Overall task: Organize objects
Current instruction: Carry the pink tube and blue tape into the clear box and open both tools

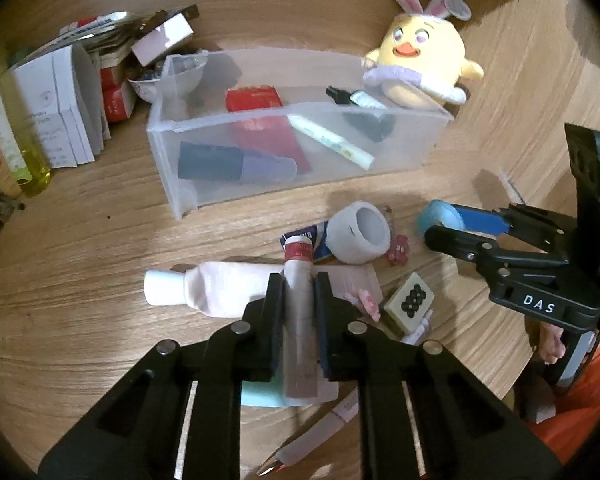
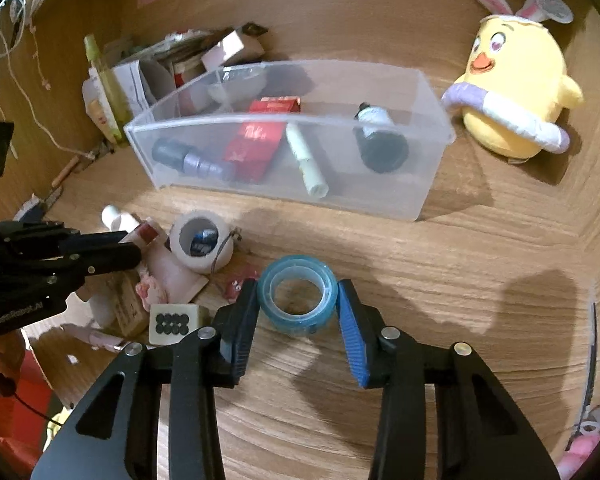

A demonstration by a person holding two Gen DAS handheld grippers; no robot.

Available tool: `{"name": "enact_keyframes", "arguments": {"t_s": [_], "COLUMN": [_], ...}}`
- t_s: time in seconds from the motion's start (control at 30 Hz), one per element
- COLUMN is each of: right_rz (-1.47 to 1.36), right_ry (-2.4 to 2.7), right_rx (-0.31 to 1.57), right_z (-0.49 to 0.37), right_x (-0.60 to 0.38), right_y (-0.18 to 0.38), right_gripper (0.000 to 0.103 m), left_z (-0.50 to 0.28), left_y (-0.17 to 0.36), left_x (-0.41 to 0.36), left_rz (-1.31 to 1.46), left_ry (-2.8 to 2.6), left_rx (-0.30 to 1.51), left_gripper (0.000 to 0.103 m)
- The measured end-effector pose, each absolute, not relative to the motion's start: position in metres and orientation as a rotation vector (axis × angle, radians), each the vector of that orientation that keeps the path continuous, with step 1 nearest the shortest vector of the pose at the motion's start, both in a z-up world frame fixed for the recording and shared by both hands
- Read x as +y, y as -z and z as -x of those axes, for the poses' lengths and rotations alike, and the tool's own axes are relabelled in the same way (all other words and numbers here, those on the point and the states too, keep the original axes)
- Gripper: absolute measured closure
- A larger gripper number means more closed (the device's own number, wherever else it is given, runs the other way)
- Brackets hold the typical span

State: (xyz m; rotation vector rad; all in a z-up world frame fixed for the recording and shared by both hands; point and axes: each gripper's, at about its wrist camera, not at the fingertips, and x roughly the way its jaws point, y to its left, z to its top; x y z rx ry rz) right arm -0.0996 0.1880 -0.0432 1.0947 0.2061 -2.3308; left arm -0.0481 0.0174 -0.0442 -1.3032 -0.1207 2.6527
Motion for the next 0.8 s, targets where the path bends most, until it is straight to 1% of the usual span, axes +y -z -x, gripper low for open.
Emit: {"name": "enact_keyframes", "arguments": {"t_s": [0.43, 0.8], "right_rz": [-0.965, -0.855], "right_ry": [2.404, 2.439], "right_rx": [0.137, 0.133], "right_z": [0.105, 0.116], "right_x": [0.197, 0.191], "right_y": [0.004, -0.025], "right_gripper": [0.067, 0.067], "left_z": [0.051, 0.069], "left_y": [0.007, -0.023], "left_x": [0.003, -0.001], "left_rz": [1.160, 1.032], "left_ry": [-2.731, -2.759], "left_rx": [-0.233, -0.294], "left_gripper": [0.088, 0.088]}}
